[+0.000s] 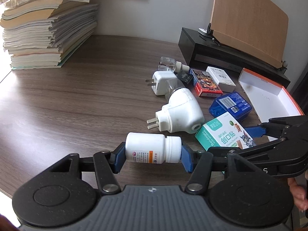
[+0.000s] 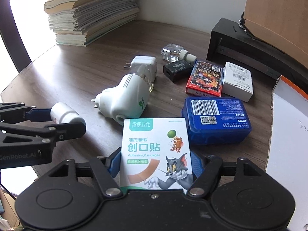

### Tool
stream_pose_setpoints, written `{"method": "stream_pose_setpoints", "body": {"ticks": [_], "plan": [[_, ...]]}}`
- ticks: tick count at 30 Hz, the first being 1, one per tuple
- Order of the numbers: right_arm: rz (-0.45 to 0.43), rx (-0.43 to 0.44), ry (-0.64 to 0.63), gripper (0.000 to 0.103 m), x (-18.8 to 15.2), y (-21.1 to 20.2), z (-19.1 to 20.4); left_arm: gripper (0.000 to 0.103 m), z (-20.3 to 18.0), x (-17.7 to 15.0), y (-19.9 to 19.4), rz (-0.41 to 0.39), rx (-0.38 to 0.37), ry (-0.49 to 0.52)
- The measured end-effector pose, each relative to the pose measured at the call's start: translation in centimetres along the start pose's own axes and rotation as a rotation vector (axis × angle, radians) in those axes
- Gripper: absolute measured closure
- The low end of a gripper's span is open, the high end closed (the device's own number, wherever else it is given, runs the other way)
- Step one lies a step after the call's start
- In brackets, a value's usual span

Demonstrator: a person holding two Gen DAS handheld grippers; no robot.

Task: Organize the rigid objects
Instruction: 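Carry the pill bottle and bandage box toward the orange-rimmed white tray with both tools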

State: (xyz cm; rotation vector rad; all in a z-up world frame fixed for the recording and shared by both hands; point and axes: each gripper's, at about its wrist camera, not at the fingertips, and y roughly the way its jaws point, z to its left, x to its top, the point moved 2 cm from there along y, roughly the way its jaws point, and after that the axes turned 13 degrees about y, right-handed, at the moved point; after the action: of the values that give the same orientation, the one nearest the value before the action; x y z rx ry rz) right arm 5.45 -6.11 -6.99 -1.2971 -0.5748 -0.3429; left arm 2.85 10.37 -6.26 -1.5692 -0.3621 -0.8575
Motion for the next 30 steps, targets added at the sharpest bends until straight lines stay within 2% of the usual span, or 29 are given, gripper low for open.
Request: {"method": "stream_pose_setpoints", "body": {"ticks": [8,14,21,30], "plan": [[-0.094,-0.03,0.105,0.019,0.4,-4.4,-1.6,0.045,-1.1,2.0,-0.7,-0.048,-0.037,0.014],[-0.155,-0.112,0.201,0.019,-0.1,-6.9,-4.4,0.045,-3.0,3.5,-0.6,-0.077,-0.095,0.06],[-0.226,-0.211,0.313,0.019,-0.4,-10.9,-7.7,0.045,-6.3,6.0,-0.3,-0.088,-0.162,0.114],[-0.291,-0.286,0.425,0.019,-0.4,-14.9,-12.8,0.045,-11.6,9.7,0.2,-0.093,-0.208,0.191]]}}
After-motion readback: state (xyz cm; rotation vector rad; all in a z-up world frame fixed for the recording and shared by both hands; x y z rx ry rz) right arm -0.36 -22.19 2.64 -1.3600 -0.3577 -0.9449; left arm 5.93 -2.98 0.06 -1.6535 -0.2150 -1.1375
